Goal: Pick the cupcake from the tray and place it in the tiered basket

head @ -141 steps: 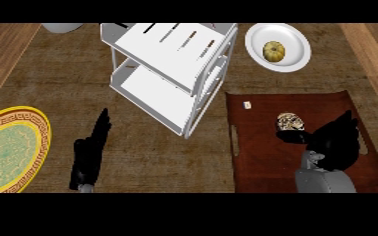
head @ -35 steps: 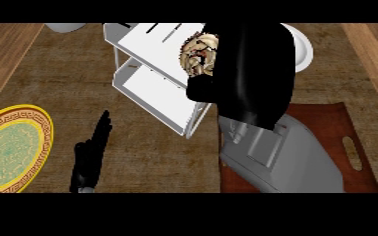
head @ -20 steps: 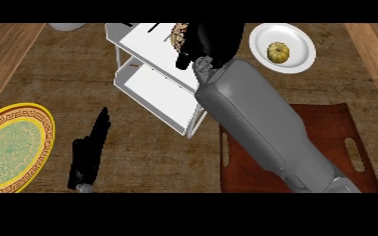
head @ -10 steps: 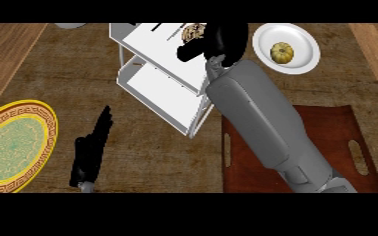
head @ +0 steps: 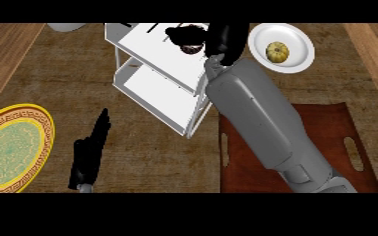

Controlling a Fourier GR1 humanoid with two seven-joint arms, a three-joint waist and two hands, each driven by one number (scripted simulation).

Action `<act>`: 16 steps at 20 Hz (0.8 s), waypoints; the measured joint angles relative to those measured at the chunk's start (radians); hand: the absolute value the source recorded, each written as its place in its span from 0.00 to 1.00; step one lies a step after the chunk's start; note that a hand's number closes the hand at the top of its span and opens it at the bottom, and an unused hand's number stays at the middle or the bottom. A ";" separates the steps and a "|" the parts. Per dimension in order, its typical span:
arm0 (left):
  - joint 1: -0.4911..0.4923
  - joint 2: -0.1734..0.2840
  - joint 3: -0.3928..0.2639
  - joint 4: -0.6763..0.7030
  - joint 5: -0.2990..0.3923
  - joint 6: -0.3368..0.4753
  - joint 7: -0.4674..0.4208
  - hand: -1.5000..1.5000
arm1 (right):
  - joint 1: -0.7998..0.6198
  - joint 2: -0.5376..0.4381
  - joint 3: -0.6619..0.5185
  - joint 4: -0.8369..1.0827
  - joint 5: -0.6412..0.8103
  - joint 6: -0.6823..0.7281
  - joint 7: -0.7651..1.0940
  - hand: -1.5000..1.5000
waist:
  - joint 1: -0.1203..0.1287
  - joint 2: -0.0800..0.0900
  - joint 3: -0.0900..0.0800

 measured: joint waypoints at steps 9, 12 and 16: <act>0.044 0.001 0.032 -0.019 0.013 0.022 0.013 0.50 | 0.135 -0.037 -0.094 -0.196 0.274 -0.083 0.104 0.00 | -0.078 -0.025 0.000; 0.064 0.013 0.051 -0.024 0.024 0.020 0.008 0.50 | 0.237 -0.055 -0.126 -0.354 0.306 -0.050 0.132 0.00 | -0.101 -0.032 0.000; 0.081 0.010 0.056 -0.034 0.023 0.031 0.010 0.50 | 0.413 -0.092 -0.145 -0.602 0.301 -0.004 0.150 0.00 | -0.125 -0.036 0.001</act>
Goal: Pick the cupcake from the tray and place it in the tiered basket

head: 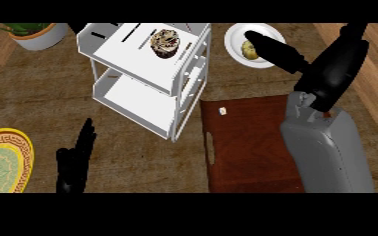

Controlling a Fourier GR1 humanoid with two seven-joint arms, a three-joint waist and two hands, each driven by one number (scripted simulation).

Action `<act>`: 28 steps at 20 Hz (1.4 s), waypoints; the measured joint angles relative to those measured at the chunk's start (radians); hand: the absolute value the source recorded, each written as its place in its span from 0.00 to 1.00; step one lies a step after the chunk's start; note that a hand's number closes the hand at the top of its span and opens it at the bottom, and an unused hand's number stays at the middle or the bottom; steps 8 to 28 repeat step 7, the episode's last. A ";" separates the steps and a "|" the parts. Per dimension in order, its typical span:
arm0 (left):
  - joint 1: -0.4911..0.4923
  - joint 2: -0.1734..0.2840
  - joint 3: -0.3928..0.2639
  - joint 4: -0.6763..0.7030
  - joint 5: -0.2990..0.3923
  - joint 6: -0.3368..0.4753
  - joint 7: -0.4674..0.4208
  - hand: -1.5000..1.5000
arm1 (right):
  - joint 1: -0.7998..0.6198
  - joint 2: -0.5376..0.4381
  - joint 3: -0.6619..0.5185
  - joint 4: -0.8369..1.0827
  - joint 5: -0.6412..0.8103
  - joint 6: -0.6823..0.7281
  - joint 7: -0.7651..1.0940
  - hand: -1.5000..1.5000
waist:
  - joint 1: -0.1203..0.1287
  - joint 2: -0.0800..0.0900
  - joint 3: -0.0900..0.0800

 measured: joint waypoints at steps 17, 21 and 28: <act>0.022 0.005 0.015 -0.007 0.007 -0.001 -0.013 0.50 | 0.345 -0.109 -0.015 -0.447 -0.132 0.100 0.004 0.00 | -0.017 0.001 0.001; 0.022 0.005 0.015 -0.007 0.007 -0.001 -0.013 0.50 | 0.345 -0.109 -0.015 -0.447 -0.132 0.100 0.004 0.00 | -0.017 0.001 0.001; 0.022 0.005 0.015 -0.007 0.007 -0.001 -0.013 0.50 | 0.345 -0.109 -0.015 -0.447 -0.132 0.100 0.004 0.00 | -0.017 0.001 0.001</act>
